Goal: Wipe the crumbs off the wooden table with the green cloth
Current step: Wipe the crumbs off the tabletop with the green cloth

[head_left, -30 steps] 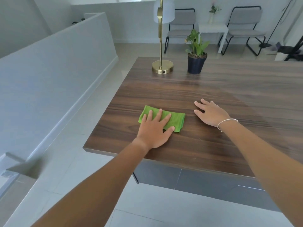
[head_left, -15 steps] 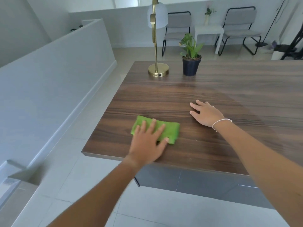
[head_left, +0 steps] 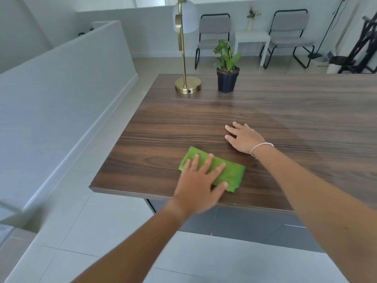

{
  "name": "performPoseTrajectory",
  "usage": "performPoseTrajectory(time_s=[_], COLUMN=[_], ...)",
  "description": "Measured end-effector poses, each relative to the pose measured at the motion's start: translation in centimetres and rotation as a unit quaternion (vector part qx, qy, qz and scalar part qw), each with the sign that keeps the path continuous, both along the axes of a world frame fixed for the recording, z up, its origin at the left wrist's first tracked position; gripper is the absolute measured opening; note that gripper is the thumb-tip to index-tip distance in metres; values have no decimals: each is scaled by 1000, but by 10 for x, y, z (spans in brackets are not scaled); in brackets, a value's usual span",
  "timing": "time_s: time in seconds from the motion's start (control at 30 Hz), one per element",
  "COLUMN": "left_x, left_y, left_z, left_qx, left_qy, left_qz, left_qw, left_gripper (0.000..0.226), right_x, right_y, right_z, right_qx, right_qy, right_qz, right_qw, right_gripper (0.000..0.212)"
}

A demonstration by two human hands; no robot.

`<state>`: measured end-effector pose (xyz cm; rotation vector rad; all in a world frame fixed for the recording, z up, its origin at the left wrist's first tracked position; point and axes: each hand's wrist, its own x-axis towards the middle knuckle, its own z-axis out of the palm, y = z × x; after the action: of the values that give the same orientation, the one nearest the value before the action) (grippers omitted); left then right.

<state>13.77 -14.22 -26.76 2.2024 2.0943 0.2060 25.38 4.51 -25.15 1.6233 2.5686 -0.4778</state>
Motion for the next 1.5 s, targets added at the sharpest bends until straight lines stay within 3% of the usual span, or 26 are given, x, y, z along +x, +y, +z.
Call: performPoseTrajectory(time_s=[0.1,0.2,0.33,0.43,0.67,0.73,0.83,0.9,1.07,1.23,1.37,1.5], left_x=[21,-7,-69,-64,-19,-27,-50,-79,-155,-179,-183,-191], left_y=[-15,-20,-1,22,0,1,5,8,15,35,59,83], left_z=[-2,-1,5,7,0,8,22,29,32,22,12,6], left_qx=[10,9,-4,-26,-5,-18,5,38,13,-1,-10,-3], left_qy=[-10,-15,12,11,-2,-41,-181,-185,-128,-113,-91,-62], left_qz=[-75,-85,32,108,-34,-51,-12,38,130,117,90,80], left_qw=[997,996,999,994,999,998,983,981,983,987,992,995], left_gripper=[58,58,54,56,57,54,47,46,47,48,50,51], right_x=[1,2,2,1,2,2,-2,-8,-40,-42,-30,14], right_y=[0,1,1,2,4,3,-3,-18,-89,-119,-82,-9], right_z=[0,0,-1,-1,-2,1,9,16,19,-5,-9,-8], right_qx=[-3,-2,4,4,-8,-14,-33,-29,0,88,91,93], right_qy=[2,3,-1,-1,-2,-2,7,51,156,51,46,5], right_qz=[3,1,3,1,3,1,-9,-7,136,226,165,-53], right_qw=[1000,1000,1000,1000,1000,1000,999,998,978,969,981,994], right_gripper=[51,51,51,51,51,51,53,54,53,51,50,51])
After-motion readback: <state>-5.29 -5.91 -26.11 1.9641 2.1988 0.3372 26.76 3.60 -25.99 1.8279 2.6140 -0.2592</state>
